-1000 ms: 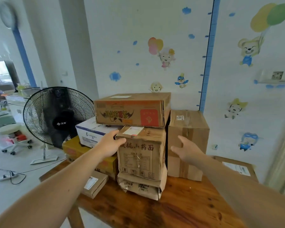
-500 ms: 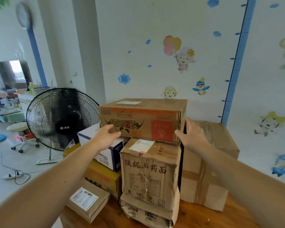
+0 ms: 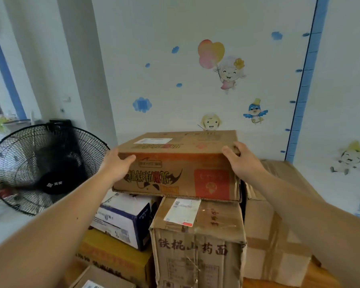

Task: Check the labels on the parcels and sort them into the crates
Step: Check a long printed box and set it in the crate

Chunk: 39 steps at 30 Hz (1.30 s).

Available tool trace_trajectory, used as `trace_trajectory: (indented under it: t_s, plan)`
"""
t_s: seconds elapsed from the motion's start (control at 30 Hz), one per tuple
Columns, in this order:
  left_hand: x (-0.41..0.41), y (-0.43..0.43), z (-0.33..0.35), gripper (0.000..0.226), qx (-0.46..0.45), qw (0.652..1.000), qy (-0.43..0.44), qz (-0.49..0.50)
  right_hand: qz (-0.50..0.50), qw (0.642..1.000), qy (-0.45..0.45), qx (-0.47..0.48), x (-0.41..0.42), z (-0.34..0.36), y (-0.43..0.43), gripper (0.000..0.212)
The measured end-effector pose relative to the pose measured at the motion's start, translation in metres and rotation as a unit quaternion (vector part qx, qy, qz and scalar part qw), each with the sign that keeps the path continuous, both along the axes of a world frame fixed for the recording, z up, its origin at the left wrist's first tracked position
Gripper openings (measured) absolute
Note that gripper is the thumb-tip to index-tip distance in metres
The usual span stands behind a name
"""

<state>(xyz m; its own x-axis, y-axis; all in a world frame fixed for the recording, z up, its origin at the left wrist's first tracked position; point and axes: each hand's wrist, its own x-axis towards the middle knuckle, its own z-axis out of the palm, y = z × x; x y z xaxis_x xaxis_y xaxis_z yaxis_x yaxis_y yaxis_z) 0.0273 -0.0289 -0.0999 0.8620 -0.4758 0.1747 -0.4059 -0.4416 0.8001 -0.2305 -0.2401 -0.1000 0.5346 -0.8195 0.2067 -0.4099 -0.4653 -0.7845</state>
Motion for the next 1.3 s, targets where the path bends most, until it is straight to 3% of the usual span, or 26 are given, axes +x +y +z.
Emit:
trace_trajectory:
  t_s: [0.2,0.37,0.5,0.6,0.73,1.1,1.3]
  plan:
    - [0.052,-0.009,0.004,0.068,-0.016,0.999,0.035,0.013,-0.091,0.992,-0.069,0.056,0.019,-0.003,0.003,0.052]
    - [0.098,-0.011,0.000,0.051,-0.057,0.988,0.137,-0.052,-0.136,0.975,-0.145,0.096,0.029,-0.010,0.004,0.040]
    - [0.116,-0.008,-0.004,0.026,-0.075,0.960,0.242,-0.117,-0.160,0.955,-0.193,0.157,0.036,-0.009,0.009,0.048]
    - [0.119,-0.013,-0.012,0.028,-0.074,0.946,0.287,-0.131,-0.169,0.944,-0.200,0.200,0.039,-0.011,0.012,0.024]
    - [0.121,-0.014,-0.023,0.025,-0.119,0.929,0.322,-0.135,-0.188,0.929,-0.223,0.227,0.042,-0.015,0.016,0.020]
    - [0.115,-0.002,-0.023,0.018,-0.151,0.920,0.329,-0.151,-0.208,0.912,-0.241,0.260,0.041,-0.017,0.030,0.034]
    - [0.104,0.012,-0.006,0.021,-0.210,0.912,0.282,-0.211,-0.141,0.915,-0.309,0.220,0.014,0.007,0.044,0.017]
